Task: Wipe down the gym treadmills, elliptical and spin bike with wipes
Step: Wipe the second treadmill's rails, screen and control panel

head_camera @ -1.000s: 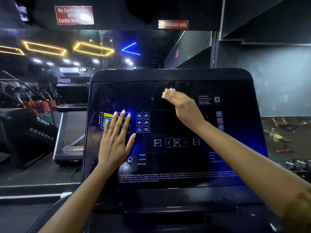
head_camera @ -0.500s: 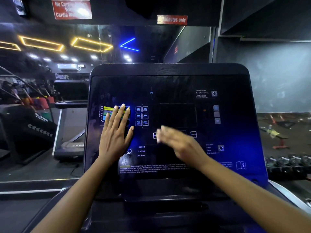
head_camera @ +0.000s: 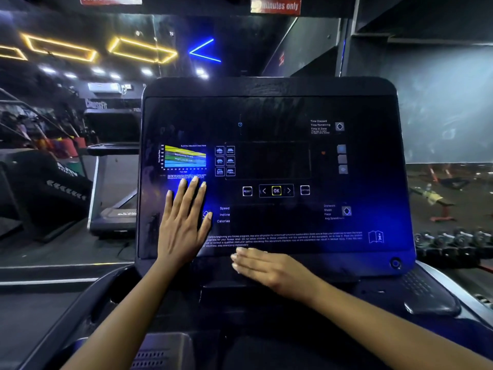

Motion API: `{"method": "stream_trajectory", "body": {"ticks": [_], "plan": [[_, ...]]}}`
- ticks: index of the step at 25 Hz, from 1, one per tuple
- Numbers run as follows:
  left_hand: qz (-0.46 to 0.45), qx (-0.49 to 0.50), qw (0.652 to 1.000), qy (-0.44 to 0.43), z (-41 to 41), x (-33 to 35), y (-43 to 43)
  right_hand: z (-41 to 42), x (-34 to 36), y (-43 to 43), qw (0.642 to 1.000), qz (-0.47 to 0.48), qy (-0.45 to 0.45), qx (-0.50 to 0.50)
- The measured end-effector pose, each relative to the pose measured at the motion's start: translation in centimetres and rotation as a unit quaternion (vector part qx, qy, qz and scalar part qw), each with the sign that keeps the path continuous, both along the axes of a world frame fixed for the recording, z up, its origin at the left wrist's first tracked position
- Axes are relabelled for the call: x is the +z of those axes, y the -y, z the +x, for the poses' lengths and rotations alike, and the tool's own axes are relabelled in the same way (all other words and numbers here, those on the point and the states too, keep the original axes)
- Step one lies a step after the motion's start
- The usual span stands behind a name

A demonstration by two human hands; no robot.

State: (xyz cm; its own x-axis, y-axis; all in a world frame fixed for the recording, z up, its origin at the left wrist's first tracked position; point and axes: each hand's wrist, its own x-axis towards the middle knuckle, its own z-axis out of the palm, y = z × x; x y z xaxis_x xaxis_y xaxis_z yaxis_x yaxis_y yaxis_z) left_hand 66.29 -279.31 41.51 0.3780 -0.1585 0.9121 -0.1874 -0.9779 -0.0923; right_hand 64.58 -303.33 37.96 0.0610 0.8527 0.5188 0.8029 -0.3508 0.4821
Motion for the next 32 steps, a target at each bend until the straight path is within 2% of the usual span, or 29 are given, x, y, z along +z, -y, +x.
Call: {"method": "stream_trajectory", "body": {"ticks": [2, 5, 6, 8, 12, 17, 23, 25, 29, 32], "plan": [[0.001, -0.001, 1.0, -0.005, -0.4, -0.4, 0.1, 0.3, 2.4, 0.9, 0.999, 0.042, 0.001, 0.013], [0.0, -0.005, 1.0, -0.011, -0.6, -0.5, 0.1, 2.7, 8.3, 0.7, 0.972, 0.216, -0.031, -0.083], [-0.001, -0.004, 1.0, -0.013, -0.7, -0.4, 0.1, 3.2, 9.4, 0.1, 0.964, 0.239, -0.04, -0.109], [-0.003, -0.009, 1.0, -0.013, -0.7, -0.4, 0.2, 3.5, 8.3, -1.0, 0.968, 0.219, -0.041, -0.113], [0.002, -0.011, 1.0, -0.01, -0.5, -0.6, -0.1, 1.0, 1.4, -1.0, 0.989, 0.117, -0.084, -0.039], [0.011, -0.022, 1.0, -0.01, -0.6, -0.8, -0.2, -1.8, -1.6, 1.2, 0.99, 0.018, -0.141, -0.016], [0.024, -0.032, 0.999, -0.02, -1.1, -2.0, 1.2, -3.4, -1.0, 6.4, 0.981, 0.077, -0.173, -0.05], [0.019, -0.027, 0.999, -0.024, -0.9, -1.9, 2.5, -3.5, -0.7, 3.7, 0.977, 0.097, -0.186, -0.031], [0.032, -0.019, 0.999, -0.024, -0.7, -1.9, 3.3, -3.5, -2.0, -3.5, 0.973, 0.072, -0.218, -0.011], [0.03, -0.024, 0.999, -0.029, -0.8, -1.9, 3.0, -3.7, -2.0, -2.2, 0.966, 0.084, -0.243, -0.021]]}}
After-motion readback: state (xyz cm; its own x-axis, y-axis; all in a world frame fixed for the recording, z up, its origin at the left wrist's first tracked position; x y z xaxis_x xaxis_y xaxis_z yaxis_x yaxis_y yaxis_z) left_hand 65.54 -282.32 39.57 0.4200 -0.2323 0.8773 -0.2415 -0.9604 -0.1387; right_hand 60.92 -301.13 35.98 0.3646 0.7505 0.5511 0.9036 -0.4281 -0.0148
